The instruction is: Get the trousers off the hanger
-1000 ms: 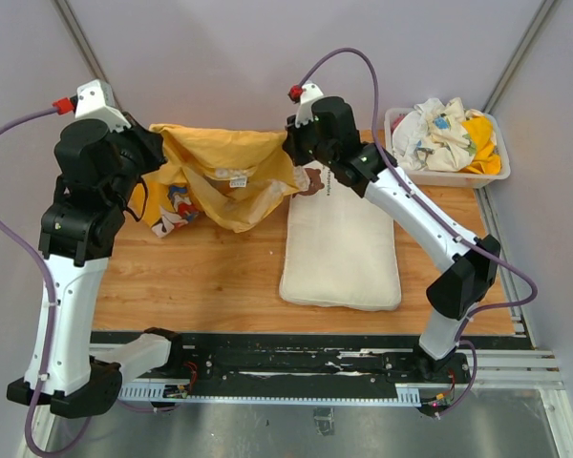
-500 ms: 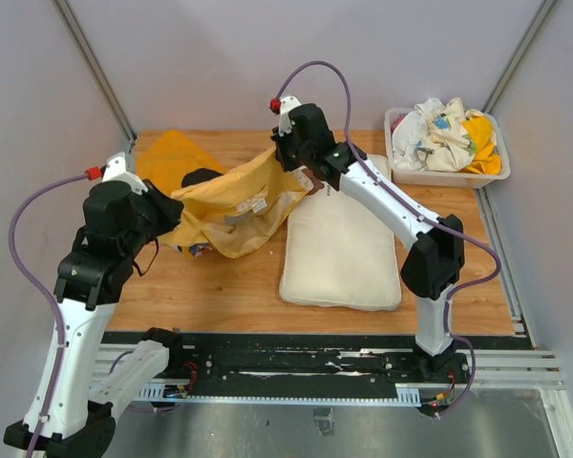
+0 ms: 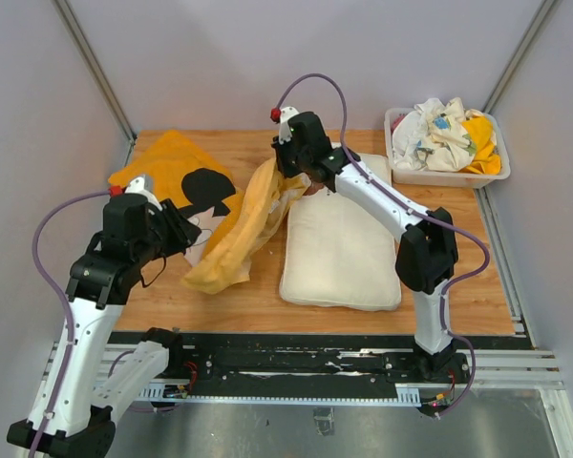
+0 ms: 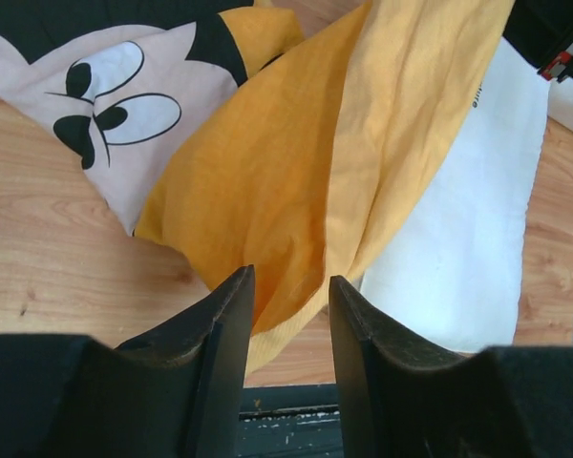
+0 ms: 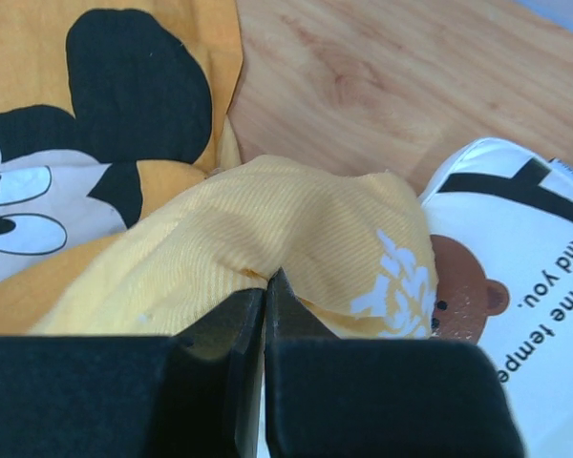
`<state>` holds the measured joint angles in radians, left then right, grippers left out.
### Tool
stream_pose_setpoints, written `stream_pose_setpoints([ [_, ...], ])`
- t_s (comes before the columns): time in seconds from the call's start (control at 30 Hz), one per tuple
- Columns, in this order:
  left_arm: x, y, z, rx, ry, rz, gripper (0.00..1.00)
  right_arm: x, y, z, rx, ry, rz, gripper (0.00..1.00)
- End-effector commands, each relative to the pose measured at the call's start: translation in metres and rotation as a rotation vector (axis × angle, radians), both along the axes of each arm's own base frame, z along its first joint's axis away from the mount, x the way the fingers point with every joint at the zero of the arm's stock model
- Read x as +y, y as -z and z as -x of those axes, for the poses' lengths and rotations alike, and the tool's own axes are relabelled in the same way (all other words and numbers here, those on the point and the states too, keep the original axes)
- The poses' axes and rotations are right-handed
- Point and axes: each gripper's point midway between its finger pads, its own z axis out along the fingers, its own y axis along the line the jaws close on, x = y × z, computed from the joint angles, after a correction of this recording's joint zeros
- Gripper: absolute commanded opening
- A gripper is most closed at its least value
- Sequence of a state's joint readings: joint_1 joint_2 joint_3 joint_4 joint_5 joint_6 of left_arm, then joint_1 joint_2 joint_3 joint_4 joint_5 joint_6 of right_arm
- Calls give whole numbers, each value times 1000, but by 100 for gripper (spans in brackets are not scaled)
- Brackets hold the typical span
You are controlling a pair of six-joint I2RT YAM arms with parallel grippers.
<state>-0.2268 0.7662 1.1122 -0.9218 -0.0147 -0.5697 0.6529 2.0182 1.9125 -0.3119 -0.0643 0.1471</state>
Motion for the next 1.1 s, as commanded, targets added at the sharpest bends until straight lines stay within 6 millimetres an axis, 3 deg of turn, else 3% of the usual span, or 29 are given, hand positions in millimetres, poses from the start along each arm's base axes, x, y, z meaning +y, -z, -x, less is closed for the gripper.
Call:
stream_pose_setpoints([
  [0.0,-8,-5,-12,-29,33,2,42,15,1,13,14,-59,-32,1],
  [0.2,-23,-3,-45,-62,78,25,47,22,15,23,34,-79,-7,1],
  [0.43,-56,21,-74,-54,154,84,50,18,24,24,50,-66,18,1],
  [0.67,-108,54,-84,1,244,95,51,16,24,20,53,-50,31,1],
  [0.77,-124,74,-86,37,265,98,52,14,21,17,54,-42,21,1],
  [0.8,-135,90,-86,65,275,80,52,12,18,15,55,-32,13,1],
  [1.07,-171,121,-82,106,327,45,58,0,16,10,66,-12,9,1],
])
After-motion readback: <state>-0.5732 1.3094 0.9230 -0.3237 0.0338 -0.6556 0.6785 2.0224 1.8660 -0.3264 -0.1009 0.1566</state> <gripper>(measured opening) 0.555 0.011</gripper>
